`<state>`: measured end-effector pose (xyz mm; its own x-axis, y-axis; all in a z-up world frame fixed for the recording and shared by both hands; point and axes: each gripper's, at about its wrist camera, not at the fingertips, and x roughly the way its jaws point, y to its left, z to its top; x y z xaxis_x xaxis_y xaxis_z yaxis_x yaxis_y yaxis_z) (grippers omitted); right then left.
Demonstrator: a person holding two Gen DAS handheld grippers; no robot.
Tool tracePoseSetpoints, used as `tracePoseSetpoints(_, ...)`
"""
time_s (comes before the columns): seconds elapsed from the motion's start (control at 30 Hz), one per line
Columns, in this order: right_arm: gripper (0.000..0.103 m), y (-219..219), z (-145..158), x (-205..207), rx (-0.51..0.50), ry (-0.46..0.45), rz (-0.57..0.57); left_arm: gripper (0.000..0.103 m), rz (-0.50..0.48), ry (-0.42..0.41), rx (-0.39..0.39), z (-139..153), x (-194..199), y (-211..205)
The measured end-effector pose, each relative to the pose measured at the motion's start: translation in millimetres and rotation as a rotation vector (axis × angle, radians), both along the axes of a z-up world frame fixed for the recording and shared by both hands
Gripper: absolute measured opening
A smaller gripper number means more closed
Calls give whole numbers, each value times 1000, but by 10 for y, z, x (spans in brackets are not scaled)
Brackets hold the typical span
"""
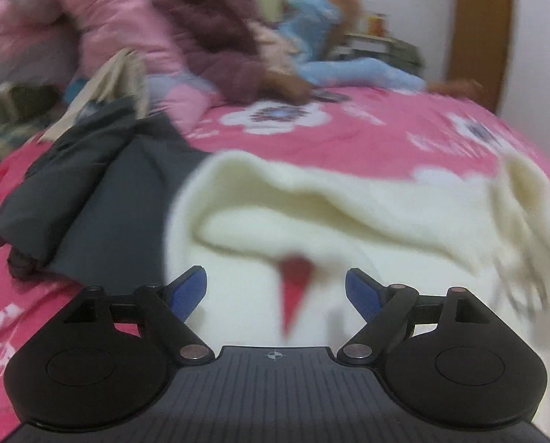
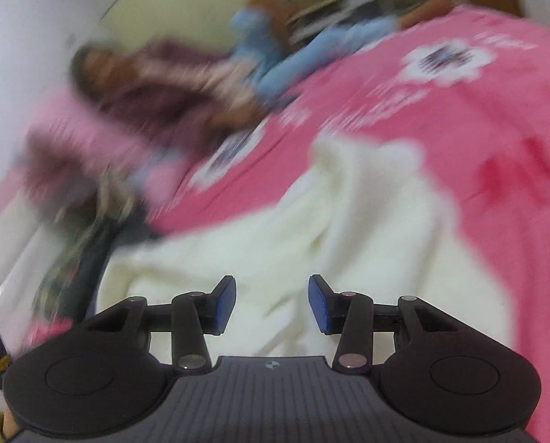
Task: Fold clothes
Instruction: 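Lower the sweater onto the bed with both tools and open the left tool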
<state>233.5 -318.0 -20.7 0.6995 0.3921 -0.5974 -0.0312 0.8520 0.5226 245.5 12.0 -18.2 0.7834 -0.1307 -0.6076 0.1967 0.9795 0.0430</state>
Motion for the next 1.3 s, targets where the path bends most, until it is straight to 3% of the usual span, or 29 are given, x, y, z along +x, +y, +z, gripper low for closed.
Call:
tracePoseSetpoints(0.07,37,198,-52,91,-48,28,35,82,-28,-50,91,-161,-165,-152)
tracePoseSetpoints(0.2,37,494,-145,302,-149,96,73,81,-39,-93,188,-471,-266,-308)
tracePoseSetpoints(0.27,35,585,-236,453,-206,158,84,82,-26,-77,162,-540,-210,-285)
tracePoseSetpoints(0.37,24,642,-402,700,-268,197,73,83,-14,-56,70,-550,-119,-162)
tracePoseSetpoints(0.47,23,555,-412,1187,-209,246,26,84,-11,-54,-2,-563,-91,-47)
tracePoseSetpoints(0.57,22,350,-23,1681,-86,73,-139,84,-10,-63,-38,-554,-101,6)
tracePoseSetpoints(0.63,23,223,324,1727,9,-111,-243,84,-7,-68,-59,-548,-110,36)
tracePoseSetpoints(0.67,24,181,428,1678,64,-162,-263,84,-6,-69,-70,-545,-113,52)
tracePoseSetpoints(0.77,25,90,593,1428,220,-220,-268,84,-6,-69,-92,-539,-118,77)
tracePoseSetpoints(0.93,25,-169,509,562,291,-107,-203,84,4,-79,-122,-477,-166,121)
tracePoseSetpoints(1.0,29,-315,488,21,250,-84,-225,84,12,-81,-129,-416,-217,154)
tracePoseSetpoints(1.07,59,-442,483,-592,177,-77,-277,85,18,-69,-127,-345,-311,189)
tracePoseSetpoints(1.13,69,-539,424,-1156,102,-59,-323,89,21,-43,-118,-292,-435,213)
tracePoseSetpoints(1.2,71,-580,293,-1635,44,-5,-341,91,25,-14,-104,-255,-562,232)
tracePoseSetpoints(1.3,71,-556,-46,-2060,82,112,-349,92,39,41,-78,-250,-808,263)
